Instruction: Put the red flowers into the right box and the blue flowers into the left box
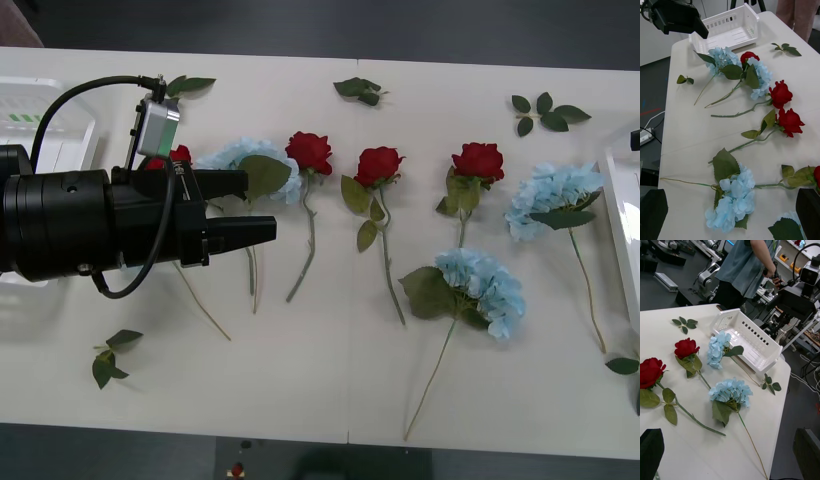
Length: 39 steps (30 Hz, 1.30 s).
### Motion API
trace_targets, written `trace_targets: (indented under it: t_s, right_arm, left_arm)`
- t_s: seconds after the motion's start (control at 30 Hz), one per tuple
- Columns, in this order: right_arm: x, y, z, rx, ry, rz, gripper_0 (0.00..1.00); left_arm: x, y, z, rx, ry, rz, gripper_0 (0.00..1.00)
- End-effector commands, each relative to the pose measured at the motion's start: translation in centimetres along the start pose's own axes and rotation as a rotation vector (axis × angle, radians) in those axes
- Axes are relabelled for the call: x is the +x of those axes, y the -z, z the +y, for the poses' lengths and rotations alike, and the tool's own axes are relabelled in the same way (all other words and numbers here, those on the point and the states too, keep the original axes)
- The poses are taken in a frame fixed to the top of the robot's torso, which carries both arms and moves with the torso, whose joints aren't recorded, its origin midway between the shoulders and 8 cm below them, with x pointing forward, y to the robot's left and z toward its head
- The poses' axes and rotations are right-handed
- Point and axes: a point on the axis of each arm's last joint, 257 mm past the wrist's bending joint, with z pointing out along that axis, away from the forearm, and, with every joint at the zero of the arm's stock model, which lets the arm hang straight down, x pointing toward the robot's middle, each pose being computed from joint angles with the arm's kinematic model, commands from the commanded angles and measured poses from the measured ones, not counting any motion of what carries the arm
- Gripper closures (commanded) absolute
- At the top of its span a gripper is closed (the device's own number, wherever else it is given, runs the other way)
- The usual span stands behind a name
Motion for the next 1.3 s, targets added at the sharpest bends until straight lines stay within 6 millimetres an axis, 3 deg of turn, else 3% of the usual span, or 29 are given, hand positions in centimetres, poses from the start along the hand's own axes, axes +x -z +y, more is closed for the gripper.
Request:
trace_targets:
  t_s: [0.03, 0.17, 0.5, 0.53, 0.77, 0.87, 1.07, 1.3]
  right_arm:
    - [-0.9, 0.9, -0.2, 0.016, 0.053, 0.008, 0.00]
    - [-0.9, 0.9, -0.2, 0.016, 0.053, 0.008, 0.00]
    - [-0.9, 0.9, -0.2, 0.016, 0.053, 0.008, 0.00]
    - [0.5, 0.4, 0.1, 0.001, 0.015, 0.020, 0.00]
    - [2.1, 1.3, -1.6, 0.065, 0.008, 0.132, 0.00]
    - [3.7, 1.8, -2.5, 0.104, -0.010, 0.196, 0.00]
    - [7.1, 2.6, -3.7, 0.187, -0.197, 0.299, 0.00]
    - [11.6, 3.8, -4.3, 0.302, -0.443, 0.384, 0.00]
  left_arm:
    - [0.3, -0.7, -1.8, 0.044, 0.008, -0.006, 0.00]
    - [-1.1, 0.0, -3.0, 0.097, 0.086, -0.037, 0.00]
    - [-0.3, 2.5, -1.8, 0.005, 0.325, 0.095, 0.00]
    - [-0.2, 2.6, -1.6, -0.009, 0.336, 0.106, 0.00]
    - [2.0, 4.8, 0.8, -0.199, 0.467, 0.230, 0.00]
    - [3.2, 5.8, 2.1, -0.298, 0.538, 0.268, 0.00]
    - [6.4, 7.9, 4.3, -0.487, 0.710, 0.339, 0.00]
    - [9.3, 8.6, 6.1, -0.635, 0.882, 0.343, 0.00]
